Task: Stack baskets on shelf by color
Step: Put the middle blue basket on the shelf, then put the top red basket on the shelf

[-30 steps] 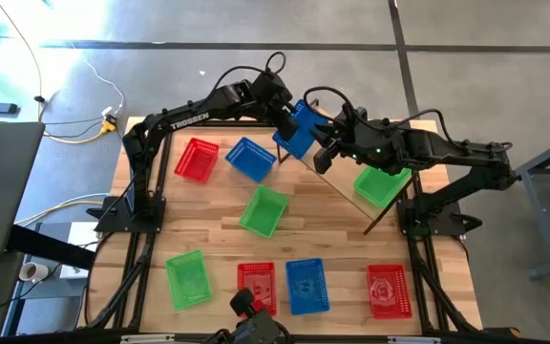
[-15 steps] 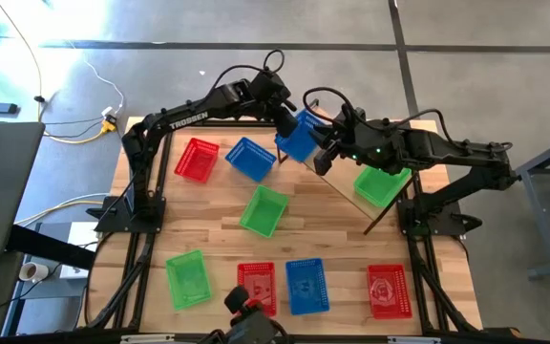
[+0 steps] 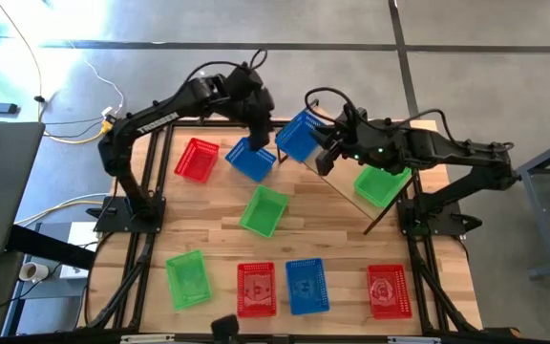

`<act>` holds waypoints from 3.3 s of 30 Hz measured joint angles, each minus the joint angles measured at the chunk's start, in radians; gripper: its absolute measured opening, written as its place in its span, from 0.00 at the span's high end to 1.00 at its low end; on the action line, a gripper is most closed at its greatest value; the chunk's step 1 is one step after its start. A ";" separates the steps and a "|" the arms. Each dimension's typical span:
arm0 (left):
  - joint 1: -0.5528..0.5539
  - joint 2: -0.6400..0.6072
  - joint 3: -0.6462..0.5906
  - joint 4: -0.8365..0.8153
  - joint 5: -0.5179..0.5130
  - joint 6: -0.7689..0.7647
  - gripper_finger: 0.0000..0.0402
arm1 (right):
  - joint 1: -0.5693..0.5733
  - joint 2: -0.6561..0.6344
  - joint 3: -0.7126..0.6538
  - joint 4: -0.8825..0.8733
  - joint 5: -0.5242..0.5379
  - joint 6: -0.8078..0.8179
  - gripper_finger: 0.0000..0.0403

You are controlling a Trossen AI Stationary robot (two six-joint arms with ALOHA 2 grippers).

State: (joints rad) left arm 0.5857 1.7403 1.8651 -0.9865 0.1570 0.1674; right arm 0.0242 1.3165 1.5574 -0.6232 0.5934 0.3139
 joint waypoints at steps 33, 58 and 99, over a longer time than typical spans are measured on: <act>-0.200 0.213 -0.006 -0.004 -0.206 -0.010 0.79 | -0.058 -0.116 0.000 -0.099 0.000 -0.008 0.82; -0.170 0.262 -0.005 0.111 -0.293 -0.019 0.79 | -0.058 -0.116 0.000 -0.099 0.000 -0.008 0.82; -0.132 0.023 -0.035 -0.290 -0.168 -0.113 0.79 | -0.056 -0.115 0.000 -0.220 -0.258 0.259 0.82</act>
State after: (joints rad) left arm 0.4534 1.7629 1.8302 -1.2767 -0.0107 0.0546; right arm -0.0322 1.2015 1.5577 -0.8429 0.3352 0.5728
